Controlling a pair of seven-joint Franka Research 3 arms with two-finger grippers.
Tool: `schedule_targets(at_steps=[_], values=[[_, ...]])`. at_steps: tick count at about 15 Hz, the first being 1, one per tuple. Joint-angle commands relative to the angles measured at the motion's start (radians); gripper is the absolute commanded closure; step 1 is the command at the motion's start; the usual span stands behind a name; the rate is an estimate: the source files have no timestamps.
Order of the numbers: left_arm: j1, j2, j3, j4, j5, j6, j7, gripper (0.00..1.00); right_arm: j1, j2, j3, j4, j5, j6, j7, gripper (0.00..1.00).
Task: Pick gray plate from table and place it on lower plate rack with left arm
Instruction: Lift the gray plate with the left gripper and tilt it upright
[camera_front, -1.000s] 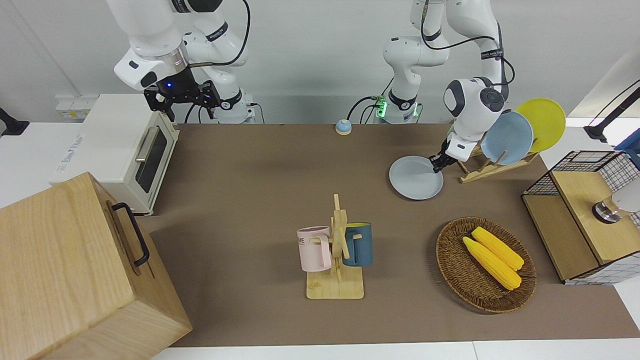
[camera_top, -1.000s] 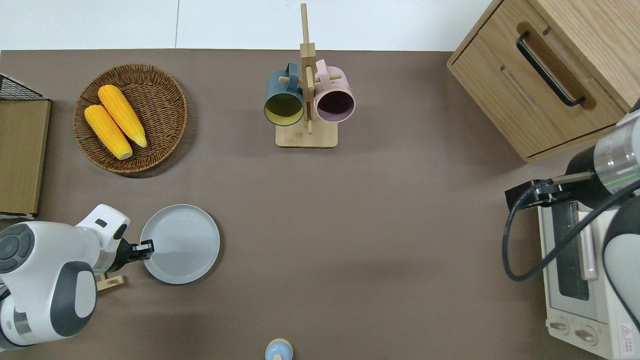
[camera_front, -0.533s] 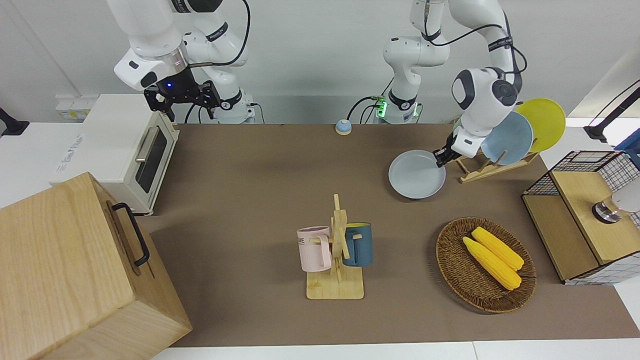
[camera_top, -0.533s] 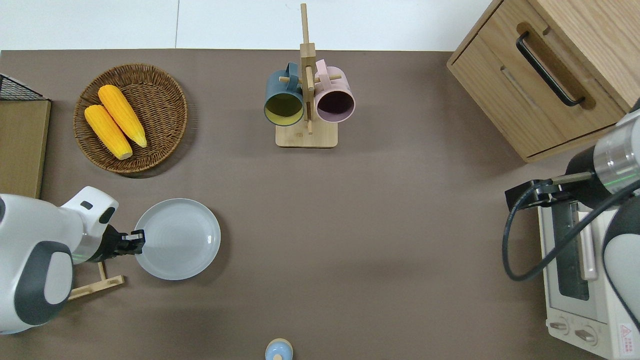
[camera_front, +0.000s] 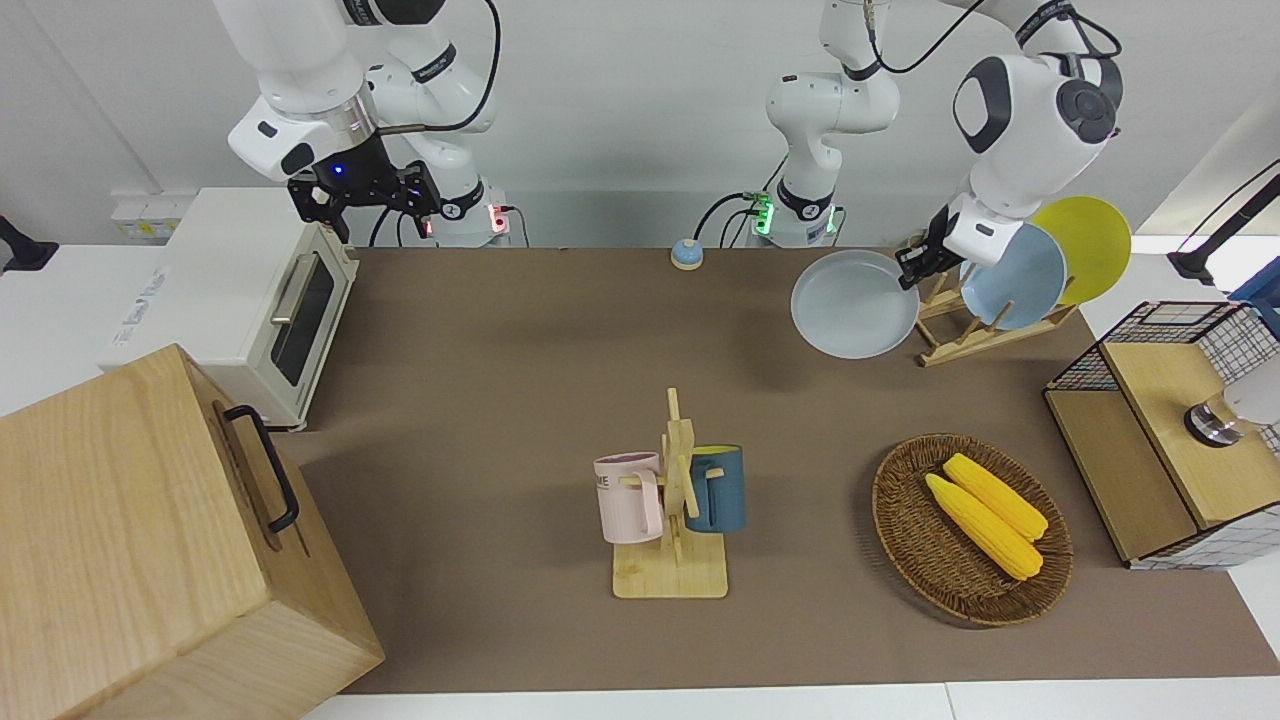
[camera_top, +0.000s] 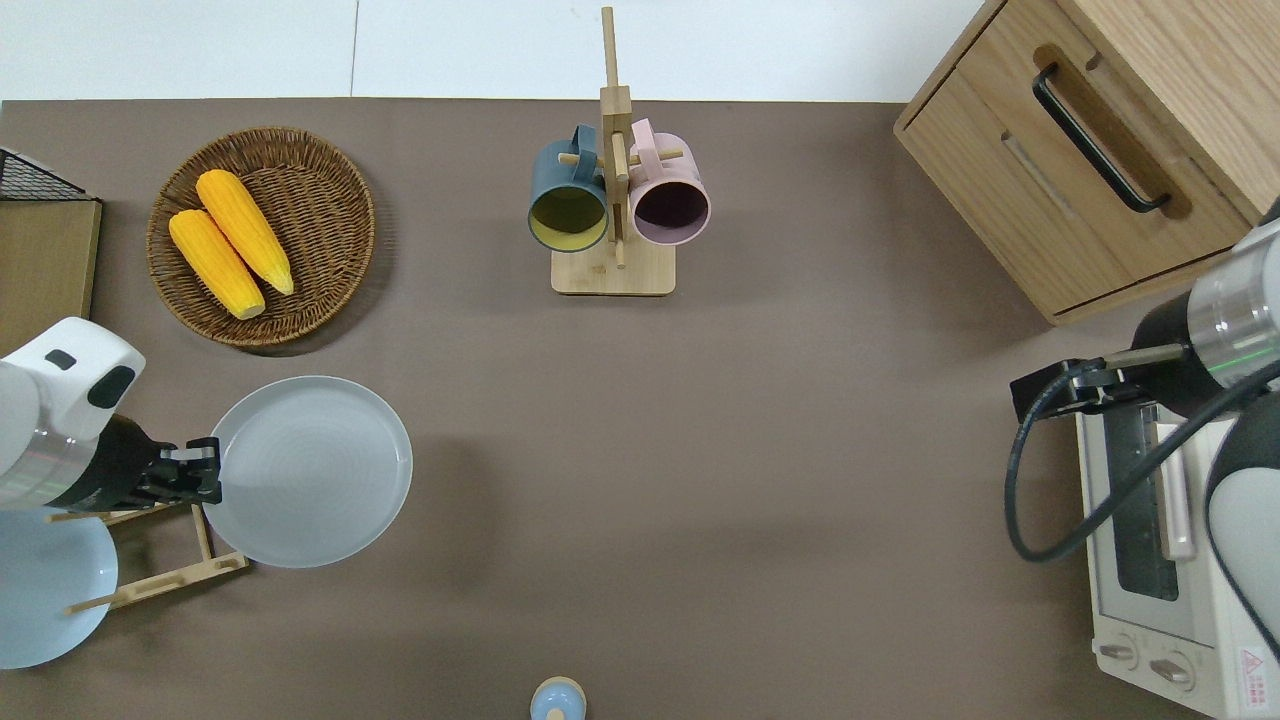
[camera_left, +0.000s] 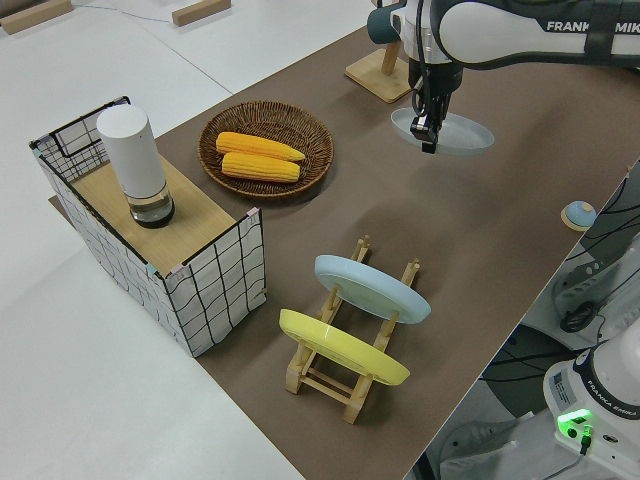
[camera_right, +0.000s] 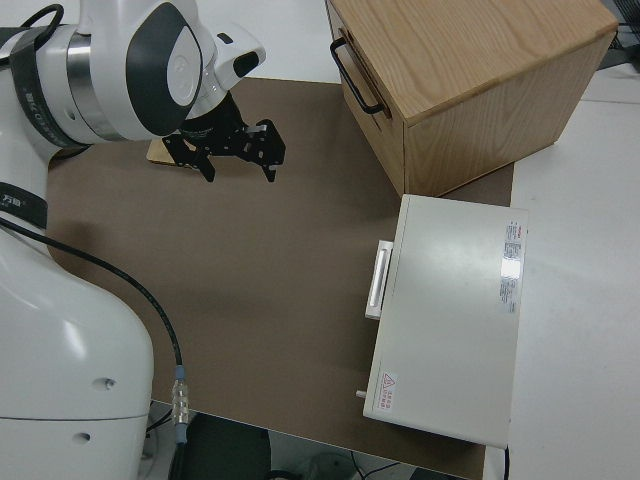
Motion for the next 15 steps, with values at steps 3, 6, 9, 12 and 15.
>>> schedule_targets(at_steps=[3, 6, 9, 12, 15], values=[[-0.001, -0.008, -0.005, 0.113, 0.084, -0.145, -0.006, 1.0, -0.023, -0.004, 0.021, 0.007, -0.005, -0.011, 0.012, 0.017], [0.002, -0.014, -0.082, 0.118, 0.312, -0.188, -0.016, 1.0, -0.023, -0.002, 0.021, 0.006, -0.005, -0.011, 0.012, 0.017], [0.002, -0.011, -0.124, 0.116, 0.513, -0.229, -0.032, 1.0, -0.023, -0.002, 0.021, 0.007, -0.005, -0.011, 0.012, 0.017], [0.002, -0.008, -0.125, 0.113, 0.624, -0.266, -0.058, 1.0, -0.023, -0.002, 0.021, 0.007, -0.005, -0.011, 0.012, 0.017], [0.002, -0.005, -0.13, 0.105, 0.747, -0.298, -0.092, 1.0, -0.023, -0.002, 0.021, 0.007, -0.005, -0.011, 0.012, 0.017]])
